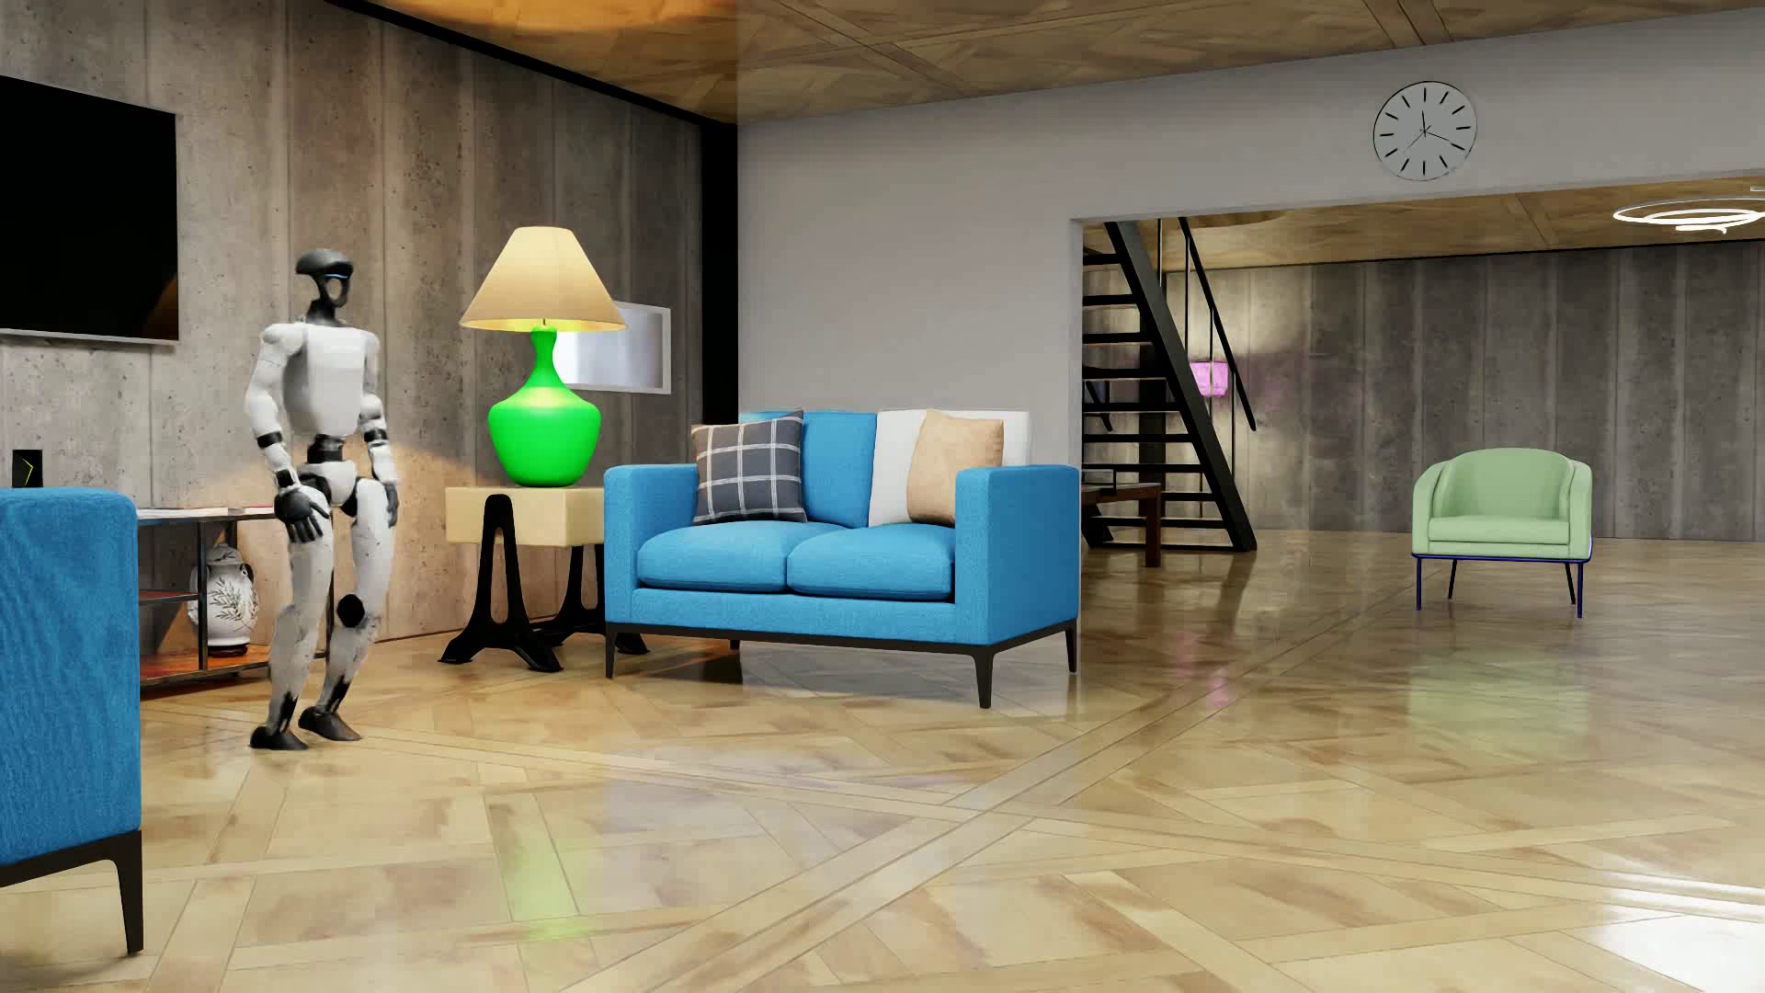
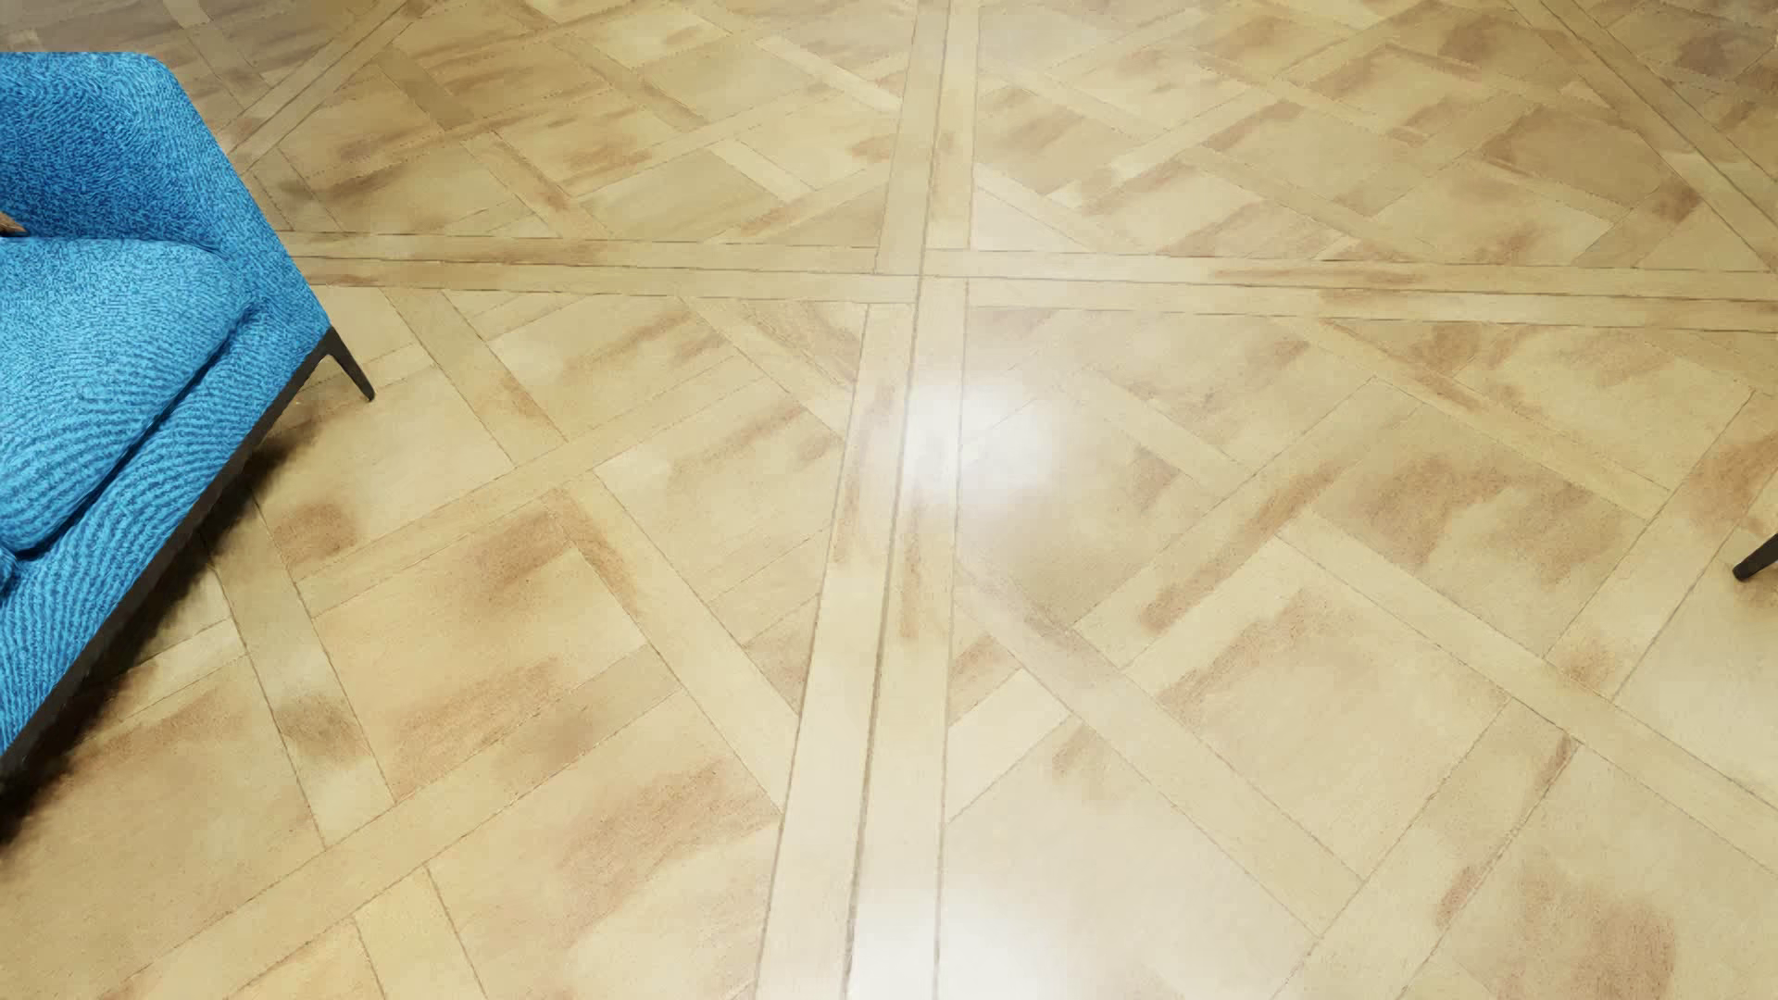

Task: Approach the light lime armchair

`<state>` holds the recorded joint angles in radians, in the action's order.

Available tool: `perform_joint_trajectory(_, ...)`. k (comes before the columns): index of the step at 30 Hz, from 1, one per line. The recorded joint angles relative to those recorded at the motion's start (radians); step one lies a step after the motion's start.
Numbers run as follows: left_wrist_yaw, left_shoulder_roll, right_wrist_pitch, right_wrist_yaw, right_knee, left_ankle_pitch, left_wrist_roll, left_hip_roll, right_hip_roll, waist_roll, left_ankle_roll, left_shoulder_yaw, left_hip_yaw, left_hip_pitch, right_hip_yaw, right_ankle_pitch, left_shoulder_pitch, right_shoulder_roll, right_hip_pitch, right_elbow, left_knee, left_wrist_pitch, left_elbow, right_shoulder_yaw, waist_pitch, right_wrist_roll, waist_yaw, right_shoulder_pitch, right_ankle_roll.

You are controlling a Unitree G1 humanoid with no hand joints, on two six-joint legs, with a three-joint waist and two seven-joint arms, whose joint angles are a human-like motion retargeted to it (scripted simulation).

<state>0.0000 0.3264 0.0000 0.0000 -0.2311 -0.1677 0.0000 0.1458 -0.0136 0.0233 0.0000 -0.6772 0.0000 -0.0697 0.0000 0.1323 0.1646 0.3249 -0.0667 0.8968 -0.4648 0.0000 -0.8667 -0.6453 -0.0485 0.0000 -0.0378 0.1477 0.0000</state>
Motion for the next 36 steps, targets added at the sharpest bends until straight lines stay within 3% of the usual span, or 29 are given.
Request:
perform_joint_trajectory(1,0.0,-0.003,0.0,0.0,-0.023,0.016,0.0,0.01,-0.004,0.001,0.0,-0.005,0.0,-0.025,0.0,0.024,-0.008,0.003,0.027,0.013,-0.014,0.0,-0.002,0.067,0.004,0.0,0.026,0.006,0.0)
perform_joint_trajectory(2,0.0,0.001,0.0,0.0,0.065,0.009,0.0,0.025,-0.006,0.015,0.0,-0.002,0.0,-0.016,0.0,0.075,0.013,-0.002,-0.012,0.009,-0.026,0.0,0.008,0.096,0.018,0.0,-0.031,0.038,0.0)
perform_joint_trajectory(3,0.0,0.005,0.0,0.0,-0.266,0.021,0.0,0.018,0.002,0.003,0.0,-0.005,0.0,-0.022,0.0,0.201,0.0,0.005,0.041,0.005,-0.036,0.0,0.017,0.074,0.002,0.0,0.005,0.034,0.0)
perform_joint_trajectory(4,0.0,0.008,0.0,0.0,-0.334,0.012,0.0,0.023,-0.001,0.004,0.0,-0.01,0.0,-0.015,0.0,0.226,-0.002,0.005,0.087,0.006,-0.053,0.0,0.033,0.08,-0.008,0.0,0.002,0.045,0.0)
perform_joint_trajectory(5,0.0,0.013,0.0,0.0,-0.455,-0.042,0.0,0.034,-0.013,0.013,0.0,0.017,0.0,0.015,0.0,0.217,0.0,0.007,0.156,-0.004,-0.037,0.0,0.061,0.075,-0.023,0.0,-0.011,0.055,0.0)
perform_joint_trajectory(6,0.0,0.028,0.0,0.0,-0.574,-0.067,0.0,0.046,-0.028,0.027,0.0,-0.025,0.0,0.062,0.0,0.19,-0.018,-0.007,0.199,0.021,-0.044,0.0,0.064,0.096,-0.057,0.0,-0.014,0.065,0.0)
perform_joint_trajectory(8,0.0,0.032,0.0,0.0,-0.706,-0.115,0.0,0.018,-0.031,0.019,0.0,-0.024,0.0,0.113,0.0,0.174,-0.044,-0.015,0.31,0.013,-0.03,0.0,0.068,0.089,-0.064,0.0,-0.096,0.095,0.0)
perform_joint_trajectory(9,0.0,0.025,0.0,0.0,-0.689,-0.142,0.0,0.005,-0.031,0.0,0.0,-0.017,0.0,0.117,0.0,0.168,-0.07,-0.008,0.387,0.017,-0.014,0.0,0.06,0.079,-0.055,0.0,-0.137,0.102,0.0)
perform_joint_trajectory(15,0.0,0.031,0.0,0.0,-0.388,-0.356,0.0,-0.032,-0.058,-0.008,0.0,0.038,0.0,0.36,0.0,-0.042,-0.15,0.001,0.61,0.103,0.065,0.0,0.104,0.099,-0.077,0.0,-0.248,0.148,0.0)
perform_joint_trajectory(18,0.0,0.035,0.0,0.0,-0.526,-0.29,0.0,-0.071,-0.058,-0.021,0.0,-0.005,0.0,0.435,0.0,-0.031,-0.142,0.013,0.661,0.108,0.041,0.0,0.073,0.084,-0.078,0.0,-0.309,0.156,0.0)
perform_joint_trajectory(19,0.0,0.017,0.0,0.0,-0.59,-0.199,0.0,-0.104,-0.039,-0.048,0.0,-0.005,0.0,0.43,0.0,-0.006,-0.123,0.014,0.668,0.128,-0.006,0.0,0.034,0.058,-0.075,0.0,-0.321,0.145,0.0)
perform_joint_trajectory(20,0.0,0.017,0.0,0.0,-0.64,-0.067,0.0,-0.116,-0.023,-0.052,0.0,-0.001,0.0,0.435,0.0,0.033,-0.077,0.02,0.626,0.127,-0.096,0.0,0.049,0.072,-0.079,0.0,-0.316,0.141,0.0)
perform_joint_trajectory(22,0.0,0.015,0.0,0.0,-0.648,0.226,0.0,-0.133,0.018,-0.046,0.0,-0.042,0.0,0.292,0.0,0.115,-0.028,0.003,0.536,0.122,-0.416,0.0,0.019,0.116,-0.071,0.0,-0.244,0.126,0.0)
perform_joint_trajectory(24,0.0,0.026,0.0,0.0,-0.603,0.222,0.0,-0.129,0.038,-0.028,0.0,-0.075,0.0,0.059,0.0,0.178,0.007,-0.003,0.404,0.063,-0.808,0.0,0.002,0.121,-0.078,0.0,-0.176,0.098,0.0)
perform_joint_trajectory(25,0.0,0.018,0.0,0.0,-0.55,0.219,0.0,-0.101,0.038,-0.007,0.0,-0.024,0.0,-0.044,0.0,0.18,0.032,-0.007,0.323,0.02,-0.878,0.0,-0.007,0.14,-0.09,0.0,-0.095,0.082,0.0)
perform_joint_trajectory(26,0.0,0.029,0.0,0.0,-0.49,0.223,0.0,-0.088,0.036,0.01,0.0,-0.003,0.0,-0.146,0.0,0.186,0.064,-0.001,0.243,-0.024,-0.851,0.0,0.012,0.132,-0.09,0.0,-0.03,0.063,0.0)
perform_joint_trajectory(29,0.0,0.05,0.0,0.0,-0.321,0.44,0.0,-0.057,0.003,0.049,0.0,-0.05,0.0,-0.302,0.0,0.223,0.109,0.02,-0.033,-0.136,-0.346,0.0,-0.013,0.183,-0.1,0.0,0.123,0.036,0.0)
perform_joint_trajectory(30,0.0,0.056,0.0,0.0,-0.288,0.375,0.0,-0.06,0.0,0.05,0.0,-0.046,0.0,-0.337,0.0,0.263,0.129,0.031,-0.096,-0.164,-0.168,0.0,-0.005,0.186,-0.091,0.0,0.158,0.016,0.0)
perform_joint_trajectory(32,0.0,0.051,0.0,0.0,-0.264,-0.079,0.0,-0.058,0.002,0.054,0.0,-0.052,0.0,-0.374,0.0,0.343,0.15,0.048,-0.208,-0.179,0.021,0.0,-0.036,0.194,-0.07,0.0,0.179,-0.03,0.0)
perform_joint_trajectory(33,0.0,0.051,0.0,0.0,-0.279,-0.13,0.0,-0.069,-0.001,0.056,0.0,-0.073,0.0,-0.397,0.0,0.358,0.154,0.041,-0.234,-0.169,0.009,0.0,-0.043,0.219,-0.066,0.0,0.21,-0.038,0.0)
perform_joint_trajectory(35,0.0,0.046,0.0,0.0,-0.358,0.287,0.0,-0.039,-0.033,0.088,0.0,-0.09,0.0,-0.46,0.0,0.251,0.163,0.02,-0.275,-0.124,-0.092,0.0,-0.056,0.246,-0.068,0.0,0.24,-0.03,0.0)
perform_joint_trajectory(36,0.0,0.044,0.0,0.0,-0.46,0.399,0.0,-0.012,-0.068,0.119,0.0,-0.104,0.0,-0.461,0.0,0.1,0.156,-0.002,-0.268,-0.09,-0.179,0.0,-0.072,0.257,-0.074,0.0,0.248,-0.003,0.0)
